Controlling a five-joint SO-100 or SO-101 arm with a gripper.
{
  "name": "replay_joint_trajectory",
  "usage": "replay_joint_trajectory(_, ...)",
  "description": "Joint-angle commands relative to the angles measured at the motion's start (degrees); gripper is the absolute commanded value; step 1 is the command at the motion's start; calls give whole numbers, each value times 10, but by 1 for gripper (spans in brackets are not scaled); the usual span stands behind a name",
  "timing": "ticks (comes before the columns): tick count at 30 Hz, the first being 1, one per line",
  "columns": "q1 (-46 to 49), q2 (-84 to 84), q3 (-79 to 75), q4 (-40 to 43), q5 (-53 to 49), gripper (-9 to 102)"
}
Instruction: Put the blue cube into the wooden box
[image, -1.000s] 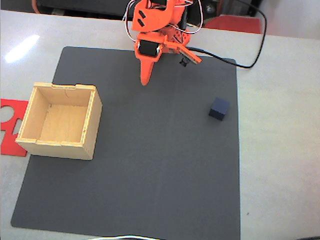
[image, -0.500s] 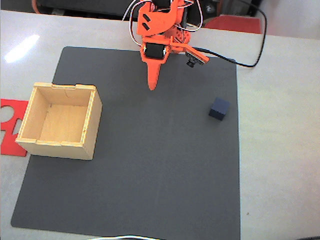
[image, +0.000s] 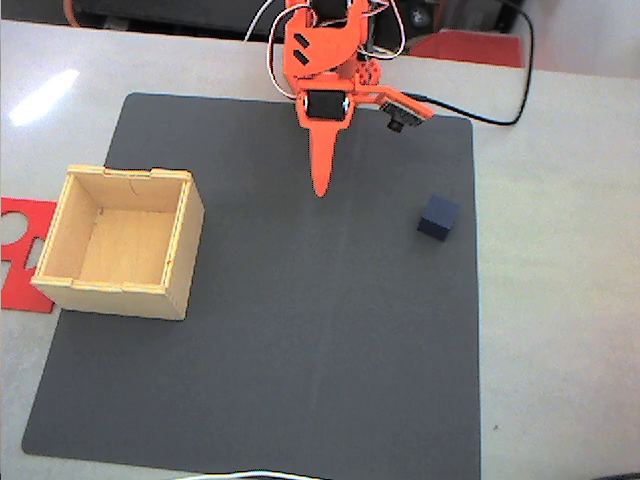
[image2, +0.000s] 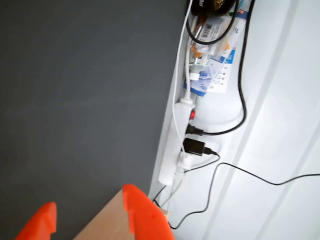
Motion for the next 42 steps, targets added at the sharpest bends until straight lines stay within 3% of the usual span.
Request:
replay_joint_trajectory(1,-7,-78,-25,-61,-17,16)
replay_joint_trajectory(6,28,-411,-222,-120,-19,18)
replay_joint_trajectory(10,44,-621,-447,-37,-72,20)
replay_joint_trajectory(16,-1,-733,-612,52,-192,22)
replay_joint_trajectory(20,-67,-789,-636,86,-295,24)
replay_joint_trajectory(24,-149,-826,-636,89,-326,25)
replay_joint_trajectory(31,-279,-930,-714,117,-308,38)
replay_joint_trajectory(38,-332,-976,-748,118,-261,39)
replay_joint_trajectory(42,-336,-986,-748,158,-237,38)
